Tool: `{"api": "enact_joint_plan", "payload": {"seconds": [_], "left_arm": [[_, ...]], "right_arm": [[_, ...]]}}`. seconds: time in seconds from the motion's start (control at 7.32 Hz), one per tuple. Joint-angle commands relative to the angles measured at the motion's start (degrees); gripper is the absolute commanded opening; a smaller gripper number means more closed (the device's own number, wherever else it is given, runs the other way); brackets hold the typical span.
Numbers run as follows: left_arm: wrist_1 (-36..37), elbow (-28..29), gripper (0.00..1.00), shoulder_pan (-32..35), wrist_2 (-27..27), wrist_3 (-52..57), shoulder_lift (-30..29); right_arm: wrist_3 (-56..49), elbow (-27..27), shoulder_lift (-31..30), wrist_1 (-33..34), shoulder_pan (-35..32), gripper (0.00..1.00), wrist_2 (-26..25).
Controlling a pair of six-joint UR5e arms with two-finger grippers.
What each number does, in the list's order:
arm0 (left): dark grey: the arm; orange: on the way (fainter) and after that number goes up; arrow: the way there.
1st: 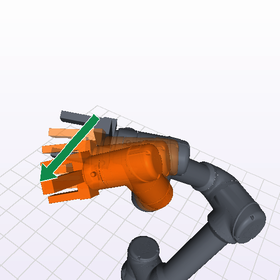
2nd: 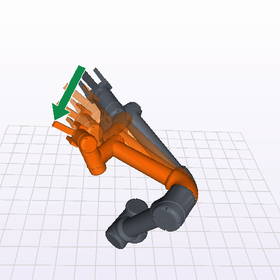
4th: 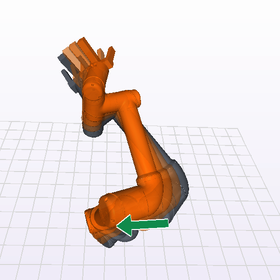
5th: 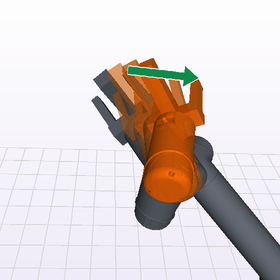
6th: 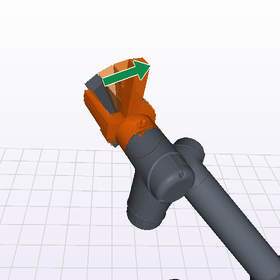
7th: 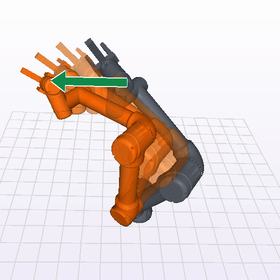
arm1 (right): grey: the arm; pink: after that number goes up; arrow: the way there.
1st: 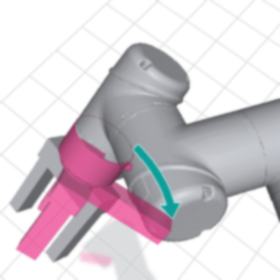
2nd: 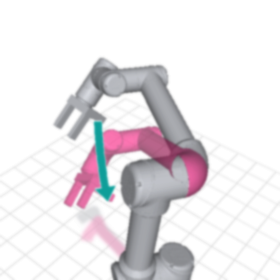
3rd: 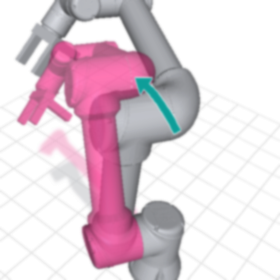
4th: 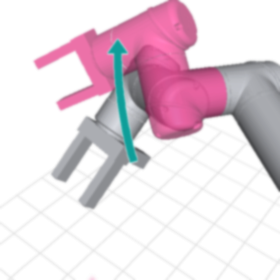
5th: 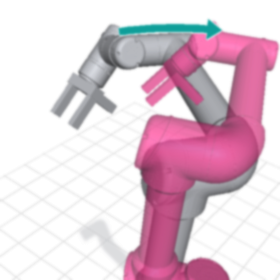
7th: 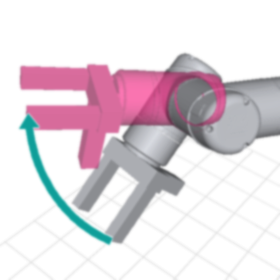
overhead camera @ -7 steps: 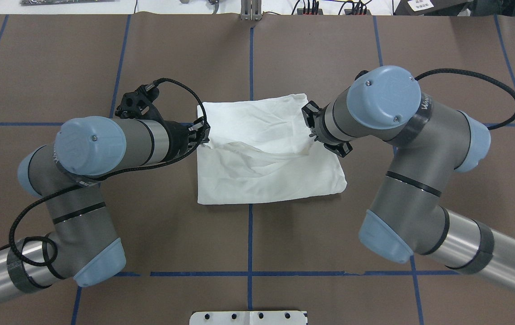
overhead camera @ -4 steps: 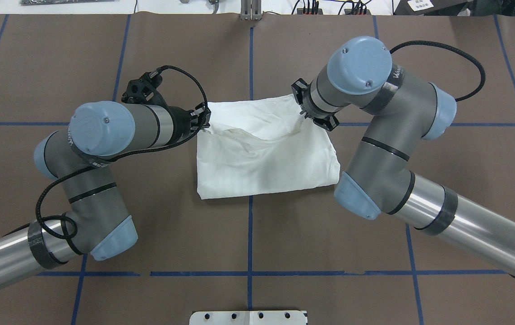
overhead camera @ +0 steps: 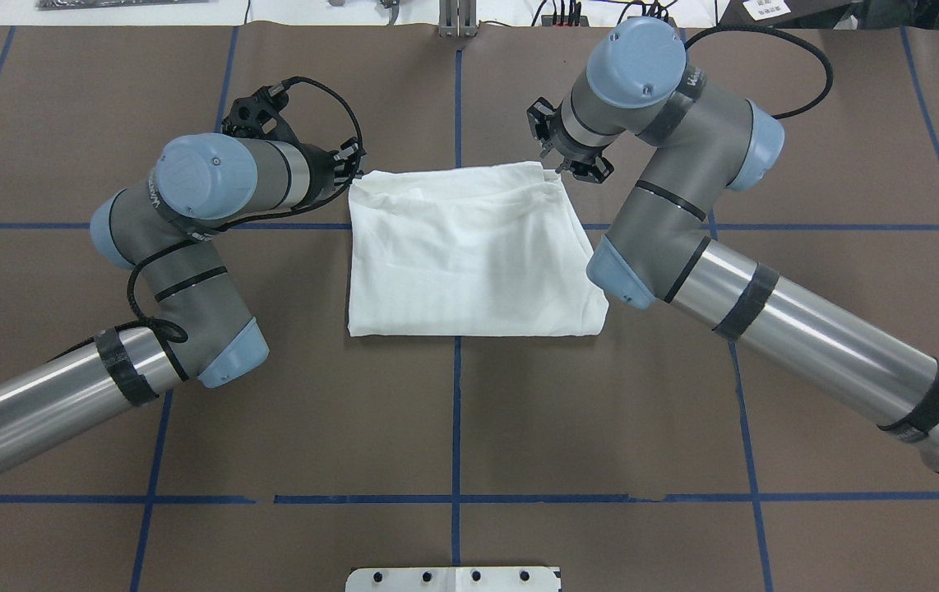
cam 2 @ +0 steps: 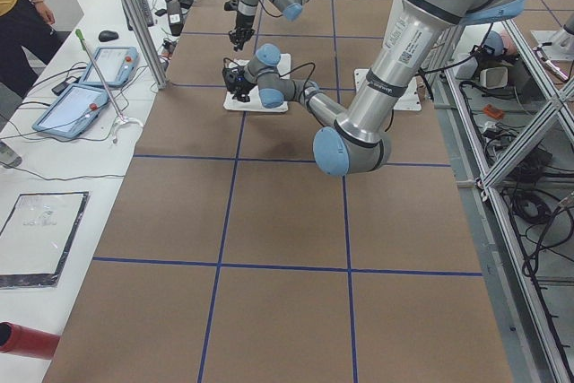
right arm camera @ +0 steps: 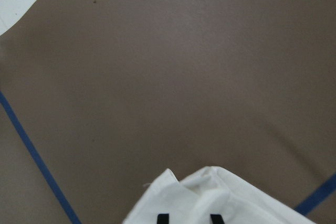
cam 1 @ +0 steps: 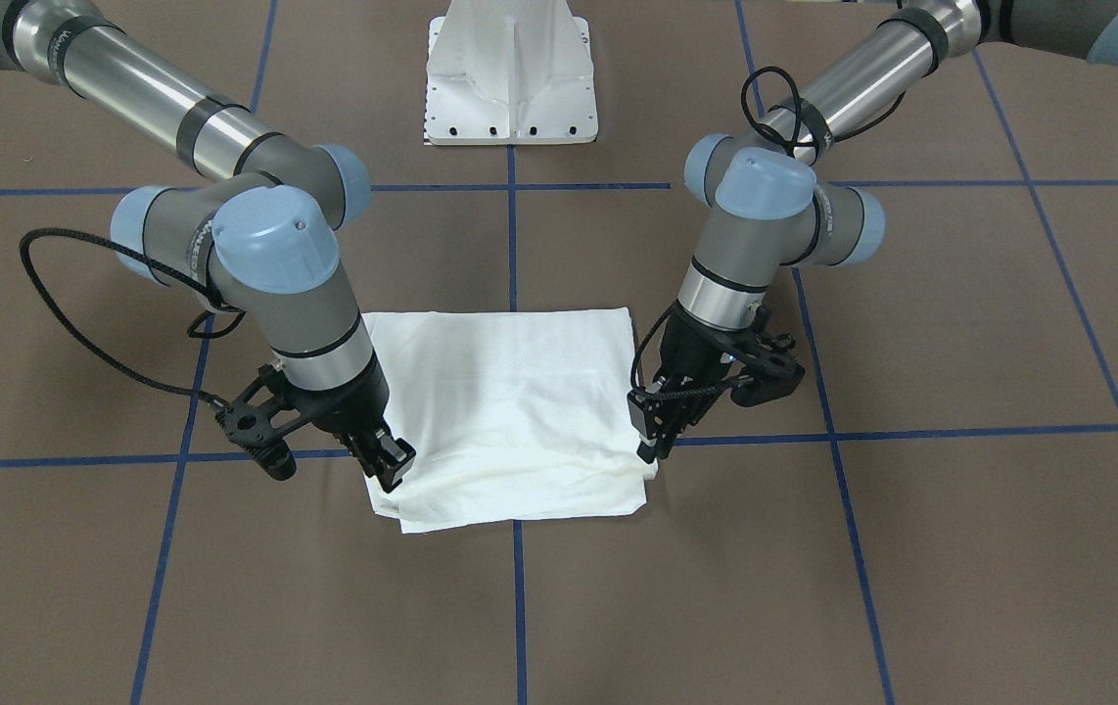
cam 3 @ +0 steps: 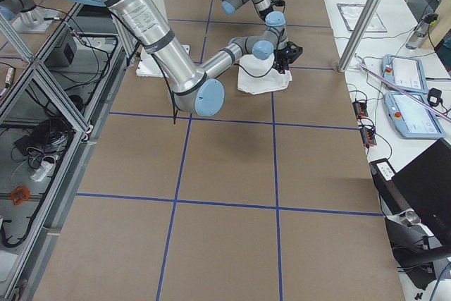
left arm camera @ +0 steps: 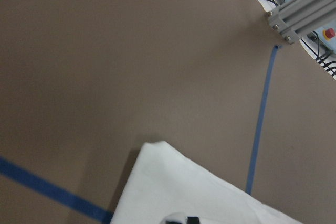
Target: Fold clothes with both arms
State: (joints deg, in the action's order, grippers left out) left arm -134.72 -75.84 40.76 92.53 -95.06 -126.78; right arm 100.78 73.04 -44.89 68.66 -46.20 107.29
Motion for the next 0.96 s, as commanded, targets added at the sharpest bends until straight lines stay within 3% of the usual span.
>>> {"api": "enact_joint_plan", "payload": {"seconds": [0.0, 0.27, 0.41, 0.82], "left_arm": [[-2.3, 3.8, 1.0, 4.1, 0.1, 4.4, -1.2], [-2.5, 3.1, 1.0, 4.9, 3.0, 5.8, -1.1], [-2.3, 1.4, 1.0, 6.2, 7.1, 12.6, -0.1], [-1.9, -10.3, 1.0, 12.0, 17.9, 34.9, 12.1]], "right_arm": [[-12.8, -4.7, -0.4, -1.5, -7.8, 1.0, 7.4], [-15.0, -3.4, -2.7, -1.8, -9.0, 1.0, 8.1], [-19.1, 0.8, -6.7, -1.6, -10.1, 1.0, 8.5], [-36.6, 12.9, -22.6, -1.3, -16.5, 1.0, 15.6]]}}
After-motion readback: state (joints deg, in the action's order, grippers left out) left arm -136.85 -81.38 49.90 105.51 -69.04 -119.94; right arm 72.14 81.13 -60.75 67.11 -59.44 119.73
